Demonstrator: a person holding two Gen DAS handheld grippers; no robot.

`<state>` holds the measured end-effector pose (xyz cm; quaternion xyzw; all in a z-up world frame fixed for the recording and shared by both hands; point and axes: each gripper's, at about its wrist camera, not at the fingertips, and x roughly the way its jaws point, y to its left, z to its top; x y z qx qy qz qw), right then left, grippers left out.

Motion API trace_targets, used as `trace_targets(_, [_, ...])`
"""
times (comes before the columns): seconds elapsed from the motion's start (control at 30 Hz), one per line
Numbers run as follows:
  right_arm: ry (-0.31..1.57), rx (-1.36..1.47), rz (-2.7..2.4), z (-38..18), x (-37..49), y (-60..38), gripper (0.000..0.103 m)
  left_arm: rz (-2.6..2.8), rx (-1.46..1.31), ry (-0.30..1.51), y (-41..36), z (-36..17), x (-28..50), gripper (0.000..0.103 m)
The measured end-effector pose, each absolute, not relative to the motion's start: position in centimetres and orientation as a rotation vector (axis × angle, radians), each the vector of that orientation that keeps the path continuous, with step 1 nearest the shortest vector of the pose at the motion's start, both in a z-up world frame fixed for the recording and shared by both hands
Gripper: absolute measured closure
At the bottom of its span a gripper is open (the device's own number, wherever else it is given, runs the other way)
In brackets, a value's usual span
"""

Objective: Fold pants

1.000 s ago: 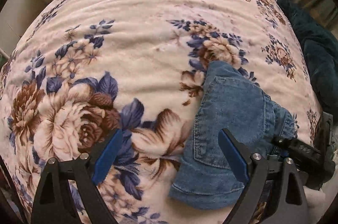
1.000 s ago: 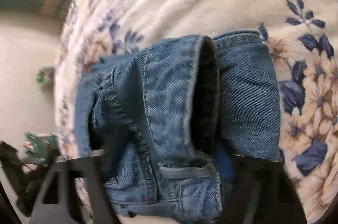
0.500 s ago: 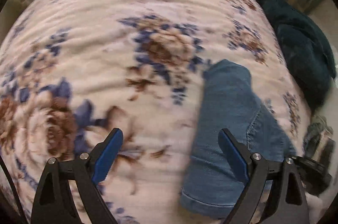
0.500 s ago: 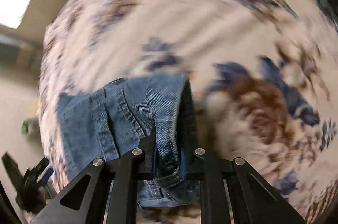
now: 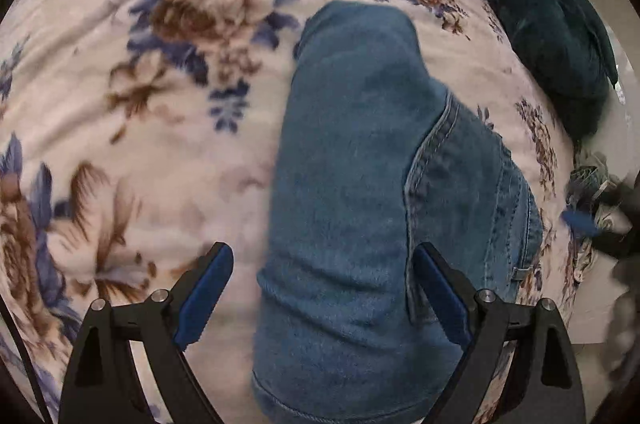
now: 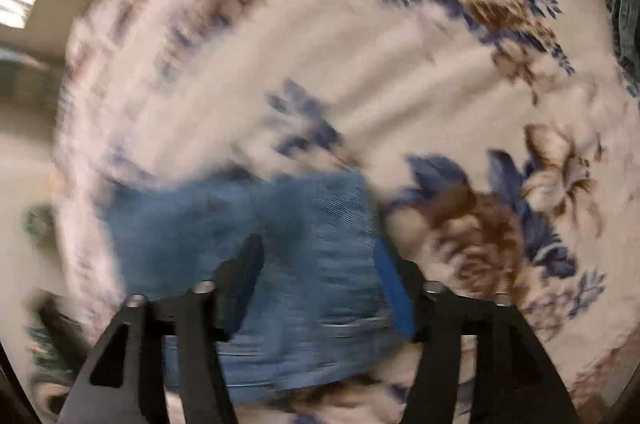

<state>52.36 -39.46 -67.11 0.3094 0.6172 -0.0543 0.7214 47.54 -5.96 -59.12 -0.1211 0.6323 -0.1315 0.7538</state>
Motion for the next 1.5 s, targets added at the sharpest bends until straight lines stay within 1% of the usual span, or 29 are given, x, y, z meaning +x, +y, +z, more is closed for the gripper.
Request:
trace_targets(0.03, [1.353, 0.701, -0.079, -66.3, 53.2, -38.8, 0.028, -0.293, -0.286, 1.385, -5.8, -59.3, 47.3, 0.011])
trace_targets(0.1, [1.400, 0.667, 0.057, -65.6, 56.9, -35.5, 0.028, -0.312, -0.327, 1.377, -5.5, -59.4, 46.8, 0.016])
trace_targets(0.17, [1.471, 0.573, 0.179, -65.8, 61.2, -30.5, 0.028, -0.329, -0.346, 1.370, -5.5, -59.3, 46.7, 0.028])
trace_targets(0.2, [1.493, 0.542, 0.221, -66.1, 62.5, -28.8, 0.028, -0.339, -0.350, 1.362, -5.5, -59.2, 46.6, 0.031])
trace_targets(0.33, [1.660, 0.345, 0.403, -69.6, 70.3, -19.4, 0.028, -0.370, -0.344, 1.344, -5.8, -59.2, 46.6, 0.042])
trace_targets(0.4, [1.761, 0.225, 0.442, -72.6, 73.1, -15.2, 0.028, -0.381, -0.344, 1.336, -5.7, -59.2, 46.4, 0.045])
trace_targets(0.43, [1.795, 0.165, 0.447, -73.7, 73.6, -13.9, 0.031, -0.387, -0.338, 1.329, -5.7, -59.2, 46.3, 0.047])
trace_targets(0.47, [1.824, 0.076, 0.460, -74.9, 73.8, -12.3, 0.040, -0.390, -0.328, 1.322, -5.8, -59.1, 46.1, 0.049])
trace_targets(0.5, [1.838, 0.032, 0.462, -75.5, 74.0, -11.5, 0.080, -0.396, -0.319, 1.310, -5.9, -59.1, 45.9, 0.049])
trace_targets(0.57, [1.833, 0.068, 0.409, -76.0, 75.1, -11.4, 0.087, -0.397, -0.314, 1.298, -5.9, -59.1, 45.7, 0.051])
trace_targets(0.6, [1.810, 0.086, 0.353, -76.0, 75.9, -11.9, 0.100, -0.399, -0.322, 1.295, -5.9, -59.1, 45.4, 0.051])
trace_targets(0.63, [1.784, 0.121, 0.290, -75.8, 76.7, -13.2, 0.103, -0.398, -0.322, 1.297, -6.0, -59.2, 45.2, 0.051])
trace_targets(0.8, [1.813, 0.301, 0.339, -75.1, 79.3, -15.0, 0.101, -0.395, -0.400, 1.320, -5.1, -59.3, 45.5, 0.048])
trace_targets(0.83, [1.840, 0.309, 0.384, -75.0, 79.2, -14.6, 0.096, -0.386, -0.431, 1.327, -4.8, -59.4, 45.8, 0.045])
trace_targets(0.87, [1.888, 0.289, 0.419, -75.1, 78.9, -13.7, 0.089, -0.369, -0.464, 1.341, -4.3, -59.7, 46.1, 0.039])
trace_targets(0.9, [1.910, 0.261, 0.438, -75.2, 78.6, -13.1, 0.064, -0.359, -0.505, 1.354, -4.0, -60.1, 46.6, 0.037])
trace_targets(0.93, [1.931, 0.222, 0.457, -75.4, 78.0, -12.2, 0.037, -0.359, -0.532, 1.366, -3.8, -60.4, 46.9, 0.030])
trace_targets(0.97, [1.972, 0.129, 0.475, -76.1, 77.2, -10.8, 0.033, -0.363, -0.552, 1.388, -3.6, -60.9, 47.2, 0.024])
trace_targets(1.0, [2.002, 0.085, 0.485, -76.7, 76.6, -10.2, 0.033, -0.378, -0.575, 1.412, -3.6, -61.5, 47.7, 0.024])
trace_targets(1.03, [2.027, 0.058, 0.494, -77.3, 76.3, -9.4, 0.044, -0.394, -0.593, 1.430, -3.5, -62.0, 47.9, 0.024])
trace_targets(1.1, [2.059, 0.037, 0.496, -78.2, 75.0, -8.6, 0.089, -0.412, -0.588, 1.414, -3.4, -62.0, 47.8, 0.025])
trace_targets(1.13, [2.041, 0.079, 0.476, -78.2, 75.1, -8.8, 0.089, -0.418, -0.556, 1.382, -3.5, -61.5, 47.4, 0.038])
trace_targets(1.17, [2.014, 0.162, 0.436, -78.2, 75.3, -9.4, 0.089, -0.437, -0.518, 1.361, -3.8, -61.1, 46.9, 0.045])
trace_targets(1.2, [1.999, 0.223, 0.418, -78.2, 75.5, -10.3, 0.091, -0.455, -0.467, 1.346, -4.2, -60.6, 46.2, 0.045])
trace_targets(1.23, [1.986, 0.287, 0.405, -78.5, 75.7, -10.8, 0.099, -0.457, -0.448, 1.342, -4.3, -60.5, 45.9, 0.045])
trace_targets(1.3, [2.004, 0.366, 0.433, -79.2, 75.3, -11.4, 0.098, -0.456, -0.433, 1.343, -4.2, -60.3, 45.4, 0.045])
trace_targets(1.37, [1.980, 0.319, 0.450, -78.4, 74.8, -11.4, 0.092, -0.464, -0.450, 1.362, -4.0, -60.2, 45.5, 0.040])
trace_targets(1.47, [1.878, 0.243, 0.443, -75.4, 73.8, -11.6, 0.072, -0.437, -0.480, 1.399, -3.0, -59.4, 46.2, 0.039])
trace_targets(1.5, [1.826, 0.233, 0.435, -74.2, 73.3, -11.7, 0.054, -0.428, -0.502, 1.377, -2.5, -58.6, 46.5, 0.039])
